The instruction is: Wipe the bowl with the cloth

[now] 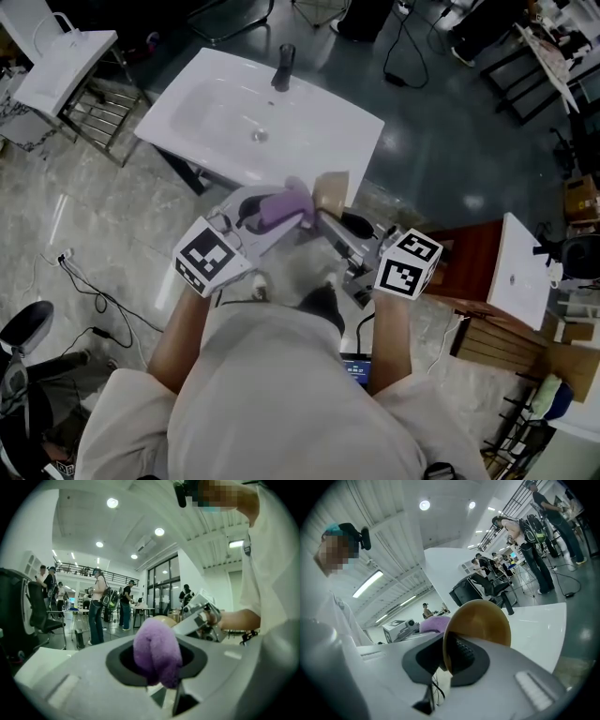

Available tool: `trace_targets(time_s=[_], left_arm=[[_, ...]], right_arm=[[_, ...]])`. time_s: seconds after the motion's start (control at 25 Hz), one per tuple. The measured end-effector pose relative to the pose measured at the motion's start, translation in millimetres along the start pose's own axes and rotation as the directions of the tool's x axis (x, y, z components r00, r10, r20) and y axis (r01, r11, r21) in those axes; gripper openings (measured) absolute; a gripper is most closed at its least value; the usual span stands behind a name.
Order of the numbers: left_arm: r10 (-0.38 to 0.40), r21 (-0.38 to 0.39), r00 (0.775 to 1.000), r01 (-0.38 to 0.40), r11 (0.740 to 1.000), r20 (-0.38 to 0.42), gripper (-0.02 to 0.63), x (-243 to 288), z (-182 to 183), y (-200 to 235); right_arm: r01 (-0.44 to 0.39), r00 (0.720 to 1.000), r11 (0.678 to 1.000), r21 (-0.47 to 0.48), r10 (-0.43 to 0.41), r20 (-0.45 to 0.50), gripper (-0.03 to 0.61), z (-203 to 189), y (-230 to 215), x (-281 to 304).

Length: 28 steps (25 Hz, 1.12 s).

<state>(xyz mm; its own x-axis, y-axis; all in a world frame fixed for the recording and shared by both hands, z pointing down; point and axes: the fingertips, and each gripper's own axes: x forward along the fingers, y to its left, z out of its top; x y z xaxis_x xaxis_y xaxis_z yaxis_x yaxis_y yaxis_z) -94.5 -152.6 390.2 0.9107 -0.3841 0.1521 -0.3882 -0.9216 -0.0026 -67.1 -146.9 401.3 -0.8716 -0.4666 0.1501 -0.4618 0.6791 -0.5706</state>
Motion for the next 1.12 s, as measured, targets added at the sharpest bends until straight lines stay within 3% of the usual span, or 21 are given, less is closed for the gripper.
trace_targets(time_s=[0.2, 0.44, 0.68, 0.88, 1.12], left_arm=[[0.054, 0.0, 0.999, -0.054, 0.999, 0.0, 0.115, -0.3, 1.2, 16.6], [0.104, 0.02, 0.994, -0.104, 0.994, -0.02, 0.115, 3.4, -2.8, 32.6], [0.097, 0.038, 0.993, -0.094, 0.995, -0.074, 0.115, 5.8, -19.2, 30.8], [0.075, 0.02, 0.993, -0.073, 0.997, -0.094, 0.115, 4.1, -30.4, 22.2], [0.005, 0.031, 0.998, -0.003, 1.0, -0.065, 0.115, 4.8, -17.9, -3.8]], right_arm=[[-0.013, 1.0, 1.0, -0.014, 0.013, -0.024, 0.014, -1.5, 5.0, 1.7], [-0.086, 0.996, 0.996, -0.002, 0.086, -0.018, 0.014, -2.0, 20.3, 1.2], [-0.113, 0.994, 0.993, 0.025, 0.112, 0.015, 0.014, 3.4, 25.0, -0.8], [-0.093, 0.995, 0.994, 0.057, 0.09, 0.043, 0.014, 8.8, 17.2, 1.6], [0.022, 0.999, 0.998, 0.064, -0.024, 0.034, 0.014, 1.6, -6.9, 0.8]])
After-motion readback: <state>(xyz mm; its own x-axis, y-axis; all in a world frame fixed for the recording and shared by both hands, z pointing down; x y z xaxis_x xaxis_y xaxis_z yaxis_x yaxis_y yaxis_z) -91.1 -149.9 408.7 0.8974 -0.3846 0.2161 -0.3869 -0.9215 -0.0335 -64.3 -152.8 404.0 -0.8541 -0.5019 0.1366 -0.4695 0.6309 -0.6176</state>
